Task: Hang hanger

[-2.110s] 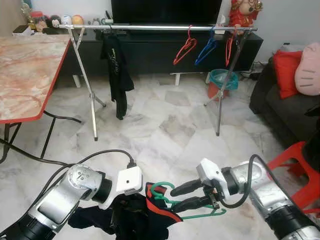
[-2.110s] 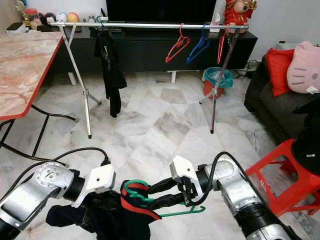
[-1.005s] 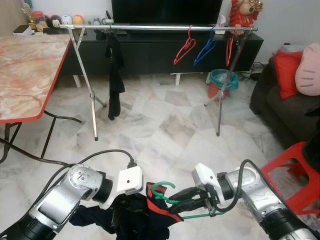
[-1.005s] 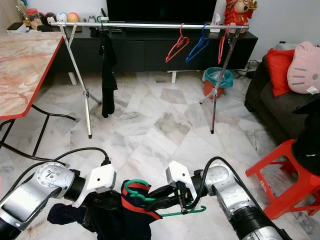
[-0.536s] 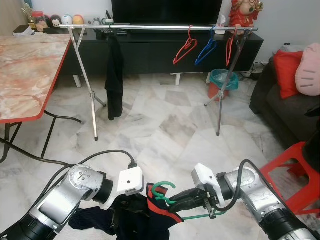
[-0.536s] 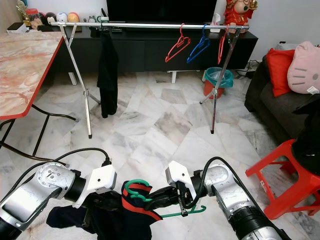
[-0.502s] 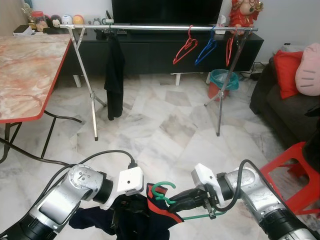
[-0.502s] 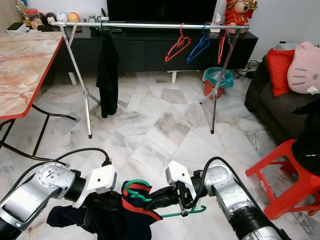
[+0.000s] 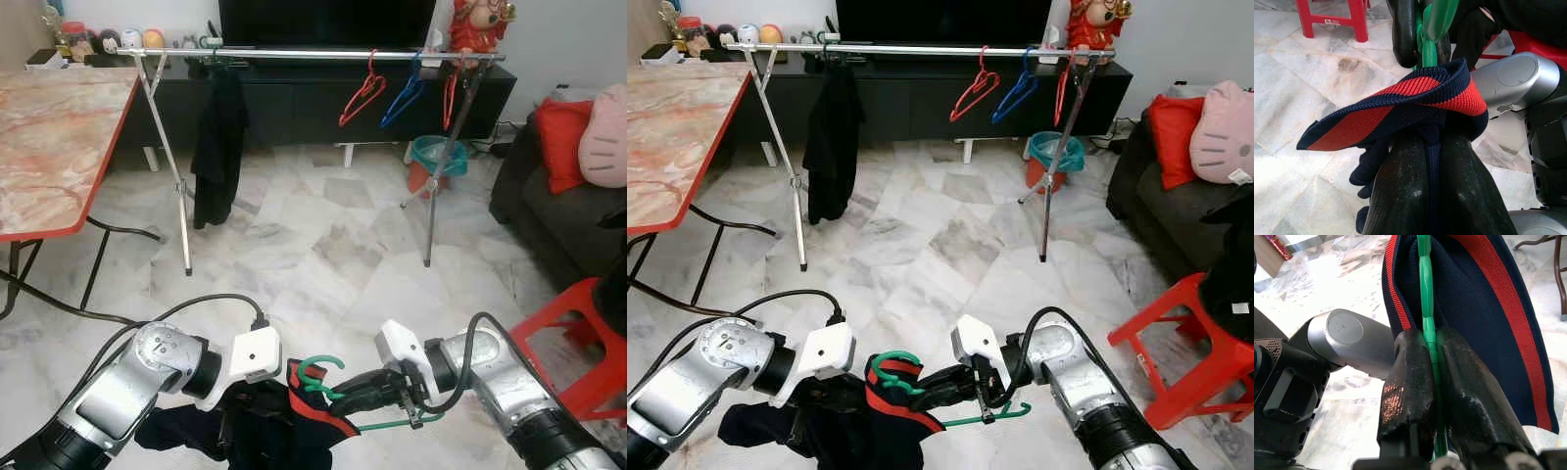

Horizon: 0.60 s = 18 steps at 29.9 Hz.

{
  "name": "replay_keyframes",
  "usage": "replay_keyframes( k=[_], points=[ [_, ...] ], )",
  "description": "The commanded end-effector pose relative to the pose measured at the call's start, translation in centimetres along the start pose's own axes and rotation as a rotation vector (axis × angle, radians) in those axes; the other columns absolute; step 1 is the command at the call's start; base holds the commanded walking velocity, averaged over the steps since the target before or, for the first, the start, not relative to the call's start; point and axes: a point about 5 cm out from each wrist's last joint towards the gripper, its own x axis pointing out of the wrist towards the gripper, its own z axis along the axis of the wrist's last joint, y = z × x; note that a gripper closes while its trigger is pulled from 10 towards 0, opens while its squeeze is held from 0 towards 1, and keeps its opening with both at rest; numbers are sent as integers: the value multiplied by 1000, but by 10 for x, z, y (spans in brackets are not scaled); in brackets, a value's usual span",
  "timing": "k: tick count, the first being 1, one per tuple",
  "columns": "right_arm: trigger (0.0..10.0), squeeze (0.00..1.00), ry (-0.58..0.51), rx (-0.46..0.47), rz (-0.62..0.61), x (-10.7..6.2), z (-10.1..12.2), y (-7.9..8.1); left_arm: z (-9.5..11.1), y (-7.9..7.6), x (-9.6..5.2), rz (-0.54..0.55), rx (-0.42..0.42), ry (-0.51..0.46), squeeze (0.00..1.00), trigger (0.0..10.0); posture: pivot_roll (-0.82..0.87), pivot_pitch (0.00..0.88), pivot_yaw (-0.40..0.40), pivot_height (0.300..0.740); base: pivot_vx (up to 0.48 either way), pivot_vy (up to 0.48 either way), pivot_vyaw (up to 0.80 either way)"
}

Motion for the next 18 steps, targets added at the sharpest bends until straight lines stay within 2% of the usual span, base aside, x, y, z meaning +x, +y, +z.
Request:
replay_keyframes(
  k=[1, 14, 15, 16, 17, 18],
  points=[
    [0, 0, 12, 8, -19, -4, -2, -1, 7, 2, 0, 6, 34, -3, 0, 10000, -26, 0, -90, 740, 0, 0, 0],
    [0, 0, 19, -5, -40, -2, -3, -4, 8, 3, -3, 18, 47, -20, 0, 10000, -23, 0, -90, 740, 0, 0, 0],
    [4510, 0, 23, -16, -48, -3, -3, -4, 8, 3, -3, 18, 47, -20, 0, 10000, -23, 0, -90, 740, 0, 0, 0],
    [4510, 0, 27, -30, -57, -3, -3, -5, 8, 3, -3, 18, 47, -20, 0, 10000, -23, 0, -90, 740, 0, 0, 0],
    [10000, 0, 39, -25, -57, -3, -5, -5, 8, 3, -3, 15, 47, -22, 0, 10000, -24, 0, -92, 740, 0, 0, 0],
    [10000, 0, 42, -24, -54, -3, -5, -4, 8, 3, -3, 14, 47, -22, 0, 10000, -24, 0, -92, 740, 0, 0, 0]
  ],
)
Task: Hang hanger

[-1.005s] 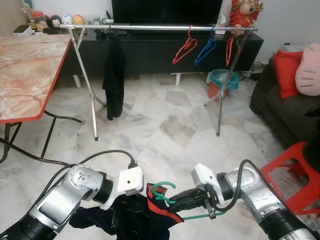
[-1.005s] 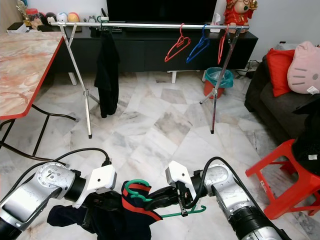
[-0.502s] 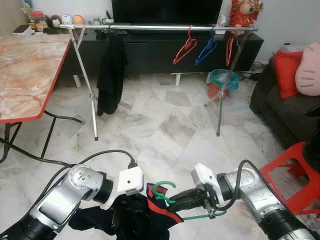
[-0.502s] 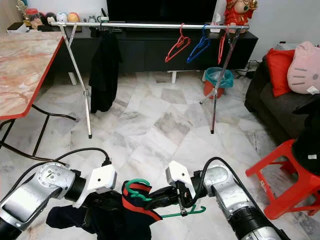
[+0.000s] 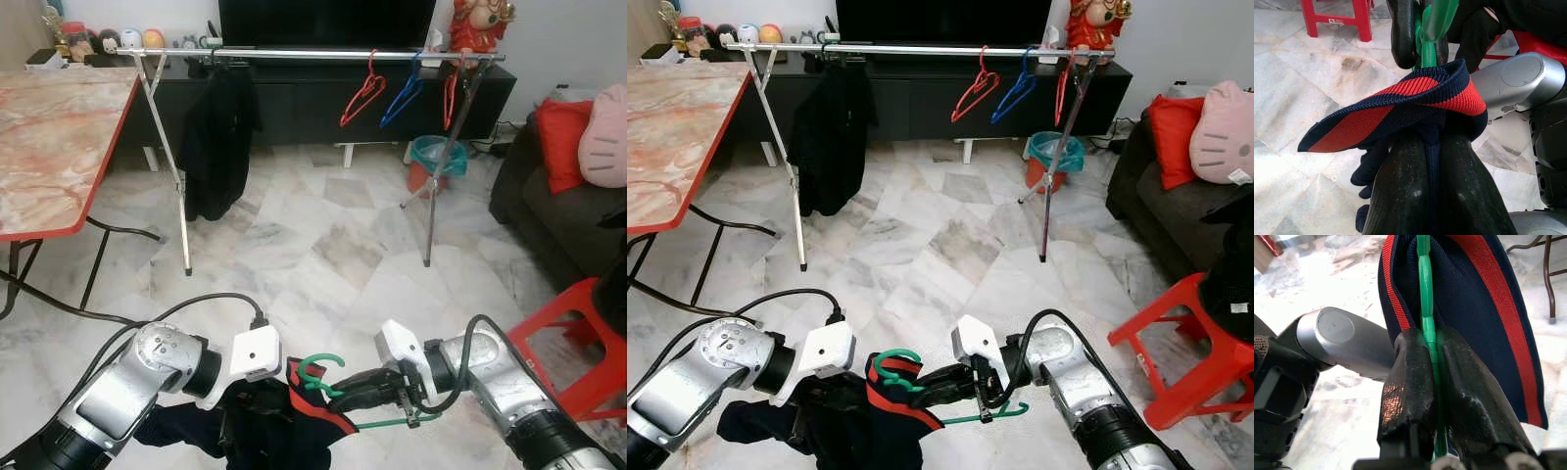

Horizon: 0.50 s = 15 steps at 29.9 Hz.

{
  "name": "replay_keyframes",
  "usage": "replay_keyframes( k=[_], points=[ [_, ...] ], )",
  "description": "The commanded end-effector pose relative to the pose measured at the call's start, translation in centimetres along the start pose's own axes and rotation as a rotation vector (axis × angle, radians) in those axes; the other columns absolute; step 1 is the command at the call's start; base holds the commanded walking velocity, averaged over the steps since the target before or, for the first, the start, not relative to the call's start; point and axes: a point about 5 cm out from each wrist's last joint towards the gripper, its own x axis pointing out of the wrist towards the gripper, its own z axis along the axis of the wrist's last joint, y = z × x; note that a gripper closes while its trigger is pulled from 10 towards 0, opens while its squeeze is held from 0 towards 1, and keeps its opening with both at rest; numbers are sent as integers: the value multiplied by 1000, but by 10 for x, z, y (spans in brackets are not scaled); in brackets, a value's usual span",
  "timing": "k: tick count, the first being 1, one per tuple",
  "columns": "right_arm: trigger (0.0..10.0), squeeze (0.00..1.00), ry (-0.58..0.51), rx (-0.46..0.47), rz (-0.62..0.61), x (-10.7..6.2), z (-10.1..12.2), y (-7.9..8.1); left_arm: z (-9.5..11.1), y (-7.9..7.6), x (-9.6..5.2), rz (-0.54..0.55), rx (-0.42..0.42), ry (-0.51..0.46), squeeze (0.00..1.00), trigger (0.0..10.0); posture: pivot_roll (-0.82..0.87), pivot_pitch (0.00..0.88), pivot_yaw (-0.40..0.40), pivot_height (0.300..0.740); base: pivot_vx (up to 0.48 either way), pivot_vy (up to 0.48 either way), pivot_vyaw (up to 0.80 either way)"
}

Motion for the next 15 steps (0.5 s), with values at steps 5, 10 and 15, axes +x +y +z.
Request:
replay_keyframes(
  k=[5, 10, 15],
  points=[
    [0, 0, 12, 34, -22, -3, -4, -2, 9, 2, -2, -2, 48, -25, 0, 10000, -24, 0, -91, 740, 0, 0, 0],
    [0, 0, -11, 50, -11, -3, -2, -2, 9, 1, -2, -4, 48, -25, 0, 10000, -24, 0, -92, 740, 0, 0, 0],
    [0, 0, -6, 47, -6, -3, -2, -2, 10, 1, -2, -6, 49, -27, 0, 10000, -24, 0, -92, 740, 0, 0, 0]
  ],
)
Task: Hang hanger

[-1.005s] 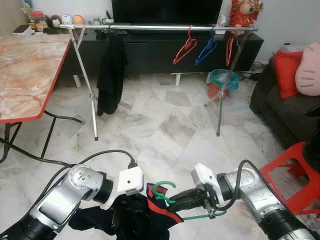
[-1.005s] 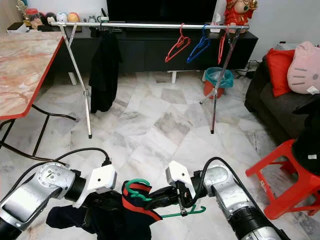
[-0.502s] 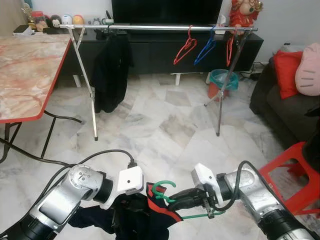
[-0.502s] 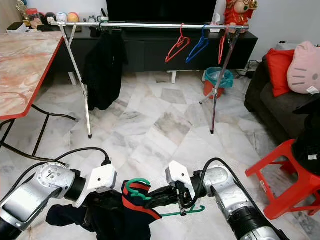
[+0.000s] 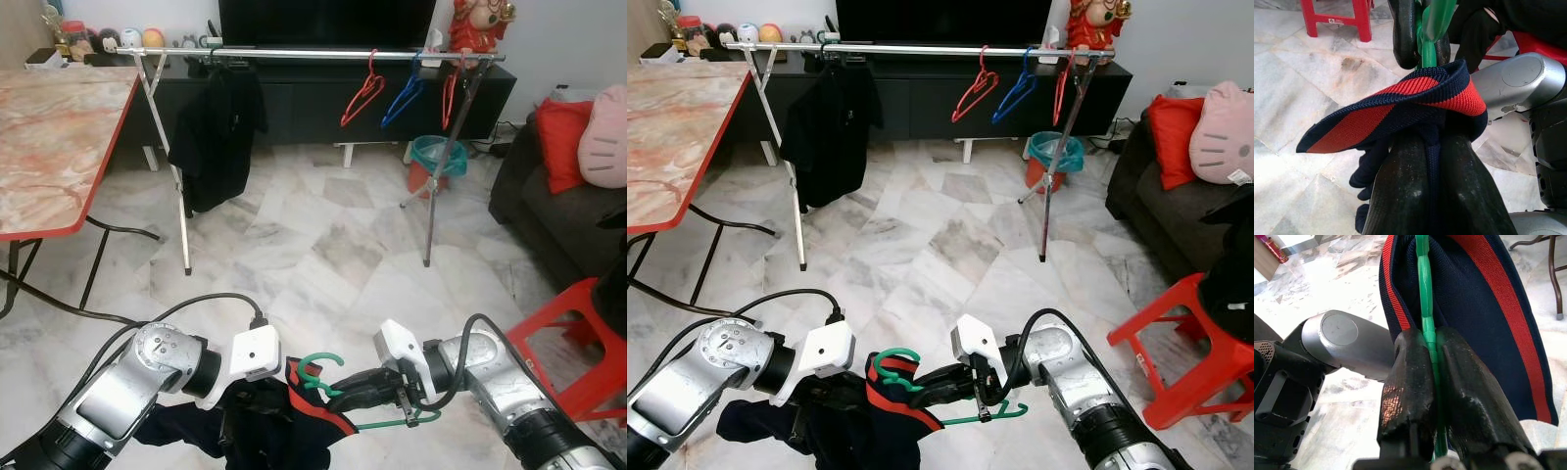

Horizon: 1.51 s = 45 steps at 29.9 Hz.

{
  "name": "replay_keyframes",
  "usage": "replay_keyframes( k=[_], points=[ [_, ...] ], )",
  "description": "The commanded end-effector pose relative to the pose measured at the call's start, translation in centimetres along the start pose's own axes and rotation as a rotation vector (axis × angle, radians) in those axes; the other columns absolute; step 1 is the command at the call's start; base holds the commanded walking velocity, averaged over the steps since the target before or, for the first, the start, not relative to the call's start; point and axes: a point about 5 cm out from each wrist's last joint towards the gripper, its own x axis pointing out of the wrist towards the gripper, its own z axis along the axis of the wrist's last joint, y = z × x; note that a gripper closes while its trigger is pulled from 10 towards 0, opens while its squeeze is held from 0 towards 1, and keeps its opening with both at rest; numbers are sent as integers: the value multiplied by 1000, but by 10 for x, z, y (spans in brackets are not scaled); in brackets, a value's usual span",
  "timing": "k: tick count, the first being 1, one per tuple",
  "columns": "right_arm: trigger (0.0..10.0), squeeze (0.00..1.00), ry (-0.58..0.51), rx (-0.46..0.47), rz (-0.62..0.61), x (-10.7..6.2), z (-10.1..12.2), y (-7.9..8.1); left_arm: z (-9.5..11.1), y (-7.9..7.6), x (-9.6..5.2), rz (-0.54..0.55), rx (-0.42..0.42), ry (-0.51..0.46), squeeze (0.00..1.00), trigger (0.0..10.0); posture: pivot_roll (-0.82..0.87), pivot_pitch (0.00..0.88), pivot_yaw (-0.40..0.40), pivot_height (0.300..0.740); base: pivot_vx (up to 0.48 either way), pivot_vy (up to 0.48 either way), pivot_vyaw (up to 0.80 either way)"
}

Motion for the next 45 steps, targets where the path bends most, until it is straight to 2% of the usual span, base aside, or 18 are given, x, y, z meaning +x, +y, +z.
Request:
replay_keyframes(
  k=[1, 10, 11, 12, 13, 14, 17, 18, 26, 28, 34, 40, 41, 42, 43, 44, 45],
  points=[
    [0, 0, 13, 5, -12, -5, 0, -1, 12, 0, -3, -14, 57, -41, 0, 10000, -24, 0, -91, 740, 0, 0, 0],
    [0, 0, 14, 11, 2, -4, -2, 0, 14, -2, -6, -30, 65, -71, 0, 10000, -20, 0, -90, 740, 0, 0, 0],
    [0, 0, 15, 10, 0, -4, -2, 0, 15, -2, -6, -35, 65, -77, 200, 10000, -21, 0, -89, 740, 0, 0, 0],
    [0, 0, 15, 10, 0, -4, -2, 0, 15, -2, -6, -35, 65, -77, 200, 10000, -21, 0, -89, 740, 0, 0, 0],
    [0, 0, 15, 9, 0, -4, -2, 0, 15, -3, -6, -41, 65, -80, 894, 10000, -21, 0, -89, 740, 0, 0, 0],
    [0, 0, 15, 9, 1, -4, -1, 0, 15, -3, -7, -44, 62, -83, 922, 10000, -21, 0, -90, 740, 0, 0, 0],
    [0, 0, 14, 9, 0, -4, -1, 0, 15, -3, -7, -45, 60, -84, 922, 10000, -21, 0, -90, 740, 0, 0, 0],
    [0, 0, 15, 9, 0, -4, -1, 0, 16, -3, -6, -41, 62, -87, 0, 10000, -19, 0, -91, 740, 0, 0, 0],
    [0, 0, 15, 8, -4, -4, -1, -1, 17, -3, -7, -43, 73, -93, 0, 10000, -19, 0, -92, 740, 0, 0, 0],
    [0, 0, 17, 7, -6, -4, -1, -1, 21, -8, -9, -83, 50, -142, 0, 10000, -18, 0, -93, 740, 0, 0, 0],
    [0, 0, 18, 6, -6, -4, -1, -1, 25, -16, -11, -146, 32, -203, 0, 10000, -18, 0, -92, 740, 0, 0, 0],
    [0, 0, 18, 9, -5, -3, -2, -1, 20, -19, -13, -154, 16, -183, 0, 10000, -18, 0, -92, 740, 0, 0, 0],
    [0, 0, 18, 11, -5, -3, -3, -1, 19, -20, -13, -156, 11, -177, 239, 10000, -16, 0, -92, 740, 0, 0, 0],
    [0, 0, 18, 11, -5, -3, -3, -1, 19, -20, -13, -156, 11, -177, 239, 10000, -16, 0, -92, 740, 0, 0, 0],
    [0, 0, 19, 11, -5, -3, -3, -1, 17, -21, -14, -153, 8, -173, 475, 10000, -16, 0, -92, 740, 0, 0, 0],
    [0, 0, 20, 11, -4, -3, -3, -1, 16, -22, -14, -152, -10, -172, 1000, 10000, -15, 0, -92, 740, 0, 0, 0],
    [0, 0, 20, 11, -4, -3, -3, -1, 15, -22, -14, -145, -15, -171, 1000, 10000, -16, 0, -92, 740, 0, 0, 0]
  ],
)
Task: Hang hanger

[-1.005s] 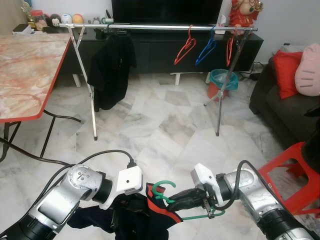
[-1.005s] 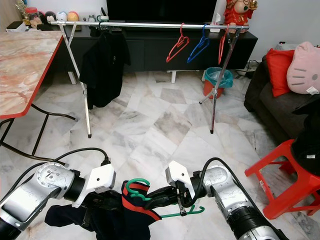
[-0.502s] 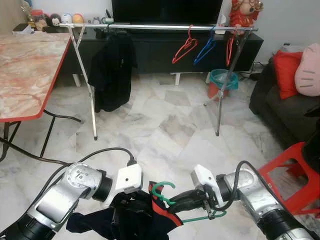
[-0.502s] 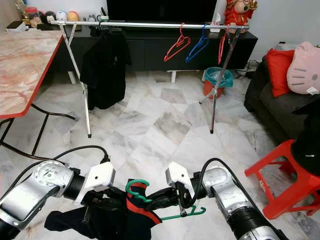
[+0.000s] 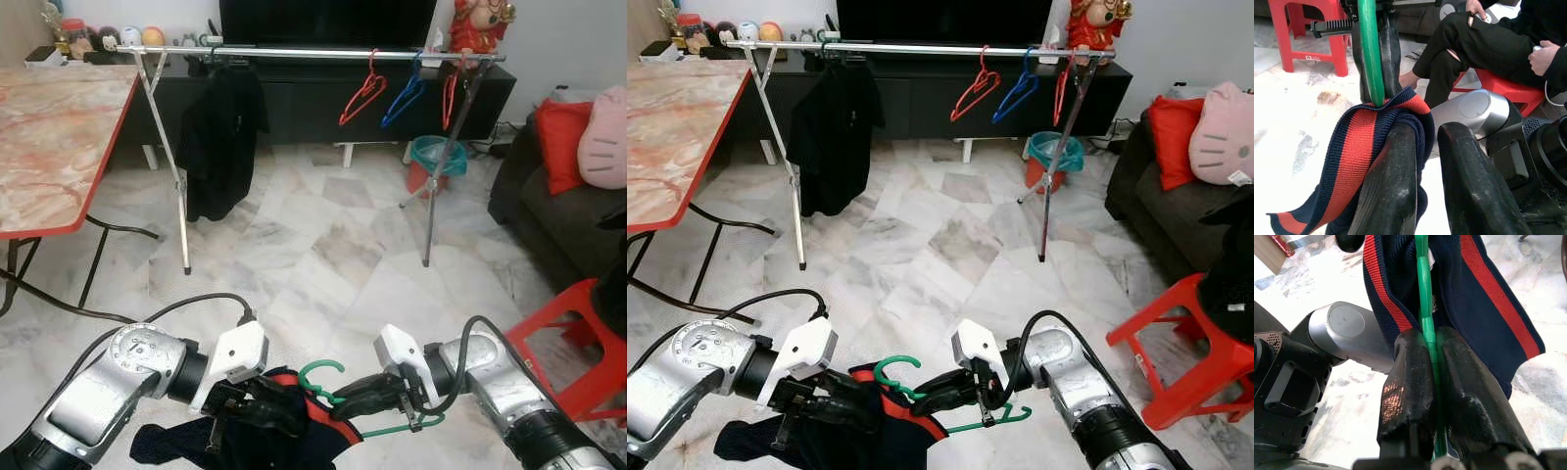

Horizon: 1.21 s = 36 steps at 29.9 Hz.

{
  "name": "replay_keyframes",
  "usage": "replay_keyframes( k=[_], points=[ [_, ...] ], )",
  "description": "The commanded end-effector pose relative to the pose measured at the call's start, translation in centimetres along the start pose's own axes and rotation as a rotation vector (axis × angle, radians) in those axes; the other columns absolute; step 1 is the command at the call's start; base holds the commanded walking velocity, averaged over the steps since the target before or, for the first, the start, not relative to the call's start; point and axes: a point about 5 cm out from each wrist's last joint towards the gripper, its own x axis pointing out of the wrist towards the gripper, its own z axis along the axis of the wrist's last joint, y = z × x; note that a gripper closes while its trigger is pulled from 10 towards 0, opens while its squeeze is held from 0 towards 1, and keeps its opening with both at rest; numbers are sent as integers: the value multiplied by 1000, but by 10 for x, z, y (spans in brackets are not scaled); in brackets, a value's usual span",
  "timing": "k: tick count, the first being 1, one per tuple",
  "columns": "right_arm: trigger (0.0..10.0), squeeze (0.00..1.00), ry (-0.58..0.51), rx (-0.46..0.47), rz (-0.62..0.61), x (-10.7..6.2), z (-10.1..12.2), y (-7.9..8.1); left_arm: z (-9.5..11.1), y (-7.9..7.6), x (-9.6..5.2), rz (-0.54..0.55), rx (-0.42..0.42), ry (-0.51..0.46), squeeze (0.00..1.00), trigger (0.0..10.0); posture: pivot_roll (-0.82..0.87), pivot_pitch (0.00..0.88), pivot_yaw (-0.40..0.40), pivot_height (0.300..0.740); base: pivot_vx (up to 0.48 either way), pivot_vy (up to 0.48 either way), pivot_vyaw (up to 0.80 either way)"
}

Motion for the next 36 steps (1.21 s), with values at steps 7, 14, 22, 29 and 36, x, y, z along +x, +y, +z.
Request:
replay_keyframes(
  k=[7, 14, 22, 29, 36],
  points=[
    [0, 0, -3, -1, -25, -2, 1, -2, 2, -2, 1, 16, -2, -27, 1000, 10000, -15, 0, -93, 740, 0, 0, 0],
    [0, 0, -5, -1, -25, -1, 1, -2, -2, 7, 7, 105, 21, 4, 0, 10000, -16, 0, -94, 740, 0, 0, 0],
    [0, 0, -6, -2, -22, -1, 1, -2, -5, 12, 9, 153, 24, 21, 0, 10000, -15, 0, -96, 740, 0, 0, 0],
    [0, 0, -8, -2, -19, -1, 2, -2, -5, 13, 8, 155, 13, 10, 0, 10000, -15, 0, -96, 740, 0, 0, 0],
    [0, 0, -6, 0, -20, 0, 1, -2, 2, 4, 12, 79, -14, -46, 0, 10000, -15, 0, -97, 740, 0, 0, 0]
  ],
)
